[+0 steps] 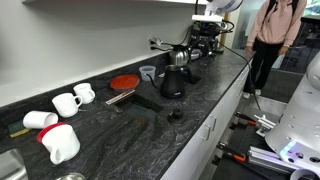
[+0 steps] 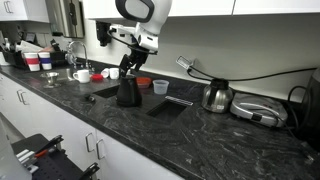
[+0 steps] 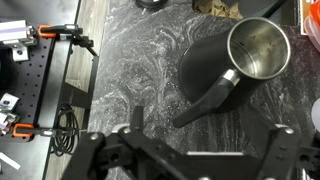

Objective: Move the black kettle on the counter

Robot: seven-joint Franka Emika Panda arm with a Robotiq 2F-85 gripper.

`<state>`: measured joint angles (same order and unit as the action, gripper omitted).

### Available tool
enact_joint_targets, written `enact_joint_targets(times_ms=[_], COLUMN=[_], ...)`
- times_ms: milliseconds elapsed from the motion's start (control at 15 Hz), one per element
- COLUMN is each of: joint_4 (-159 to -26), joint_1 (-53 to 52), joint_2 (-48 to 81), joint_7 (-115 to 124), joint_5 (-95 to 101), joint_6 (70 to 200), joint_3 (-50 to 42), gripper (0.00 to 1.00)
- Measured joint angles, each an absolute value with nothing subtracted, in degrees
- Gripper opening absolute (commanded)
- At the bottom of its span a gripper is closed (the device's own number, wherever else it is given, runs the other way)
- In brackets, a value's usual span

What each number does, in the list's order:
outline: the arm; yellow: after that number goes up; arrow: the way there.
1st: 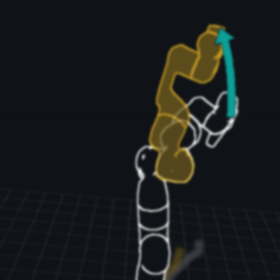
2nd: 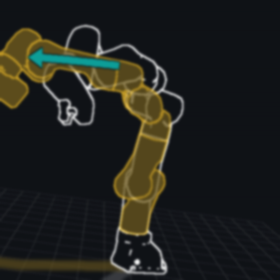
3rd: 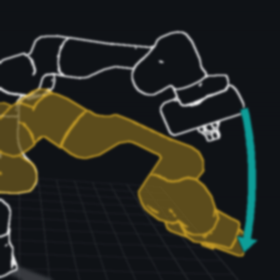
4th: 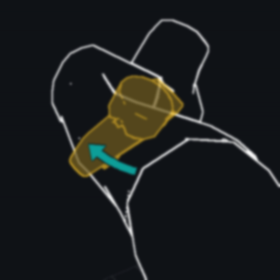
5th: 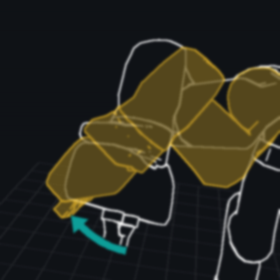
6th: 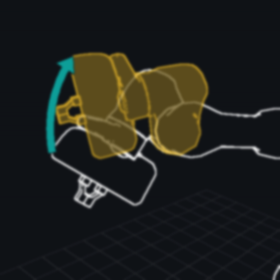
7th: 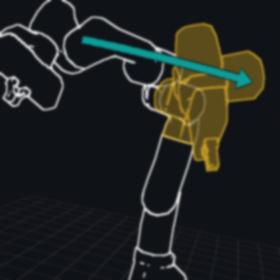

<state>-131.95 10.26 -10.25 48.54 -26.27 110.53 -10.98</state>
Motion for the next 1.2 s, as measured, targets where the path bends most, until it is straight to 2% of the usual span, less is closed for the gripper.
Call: enact_joint_targets(times_ms=[1200], joint_4=[-133.2], joint_1=[10.3], joint_2=[-5.0], joint_7=[58.4], joint_5=[-34.9], joint_6=[115.0], joint_3=[-11.0], gripper=[1.00])
